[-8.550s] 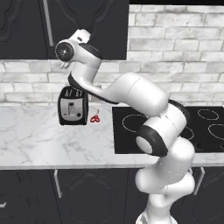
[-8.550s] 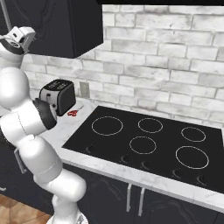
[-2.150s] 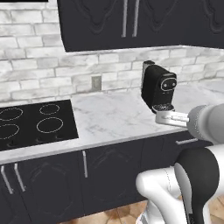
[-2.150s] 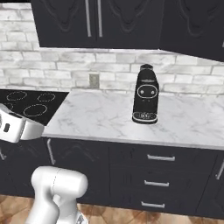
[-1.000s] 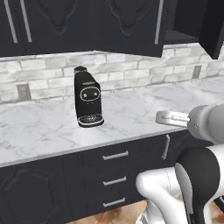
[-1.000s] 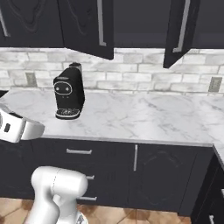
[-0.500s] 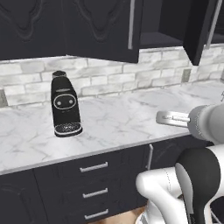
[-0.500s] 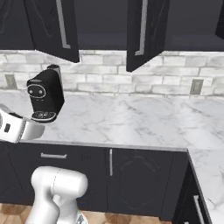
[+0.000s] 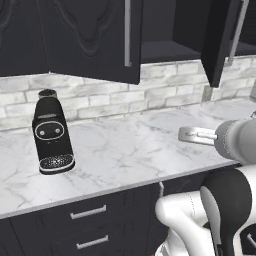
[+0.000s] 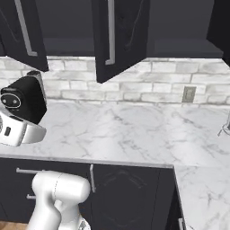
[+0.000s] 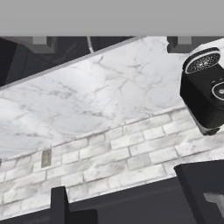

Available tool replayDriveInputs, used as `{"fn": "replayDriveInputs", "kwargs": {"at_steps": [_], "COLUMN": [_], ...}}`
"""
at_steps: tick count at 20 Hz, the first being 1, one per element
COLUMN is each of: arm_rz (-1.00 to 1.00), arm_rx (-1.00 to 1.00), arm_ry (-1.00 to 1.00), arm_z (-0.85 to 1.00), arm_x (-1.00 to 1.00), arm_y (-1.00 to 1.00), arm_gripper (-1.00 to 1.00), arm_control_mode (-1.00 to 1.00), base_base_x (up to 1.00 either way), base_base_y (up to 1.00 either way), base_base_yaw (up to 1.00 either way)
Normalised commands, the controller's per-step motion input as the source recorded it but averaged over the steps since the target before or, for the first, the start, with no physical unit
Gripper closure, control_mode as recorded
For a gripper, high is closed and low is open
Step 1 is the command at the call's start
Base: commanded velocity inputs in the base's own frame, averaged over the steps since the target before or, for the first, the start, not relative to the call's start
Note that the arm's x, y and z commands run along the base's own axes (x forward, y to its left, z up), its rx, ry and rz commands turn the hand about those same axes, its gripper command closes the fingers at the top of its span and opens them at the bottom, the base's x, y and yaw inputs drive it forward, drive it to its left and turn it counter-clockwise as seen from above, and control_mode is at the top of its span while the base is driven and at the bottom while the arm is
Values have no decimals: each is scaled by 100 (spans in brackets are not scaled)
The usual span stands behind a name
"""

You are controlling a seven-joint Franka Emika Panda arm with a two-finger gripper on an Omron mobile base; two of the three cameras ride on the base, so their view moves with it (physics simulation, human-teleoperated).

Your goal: Close all open cabinet doors.

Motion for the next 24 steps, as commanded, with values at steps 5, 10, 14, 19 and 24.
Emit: {"fn": "replayDriveInputs", "kwargs": {"at_steps": [5,10,14,19,24], "arm_rz": [0,0,0,0,0], "arm_rx": [0,0,0,0,0], "arm_ry": [0,0,0,0,0], "arm_z": [0,0,0,0,0], "arm_x": [0,0,0,0,0], "arm_y": [0,0,0,0,0], "arm_gripper": [-100,-100,-100,-100,-100], "arm_control_mode": [100,100,100,100,100], "base_base_x": [61,54,38,32,19], "base_base_y": [-17,-5,-22,-22,-11], "base_base_yaw": [0,4,19,21,15]}}
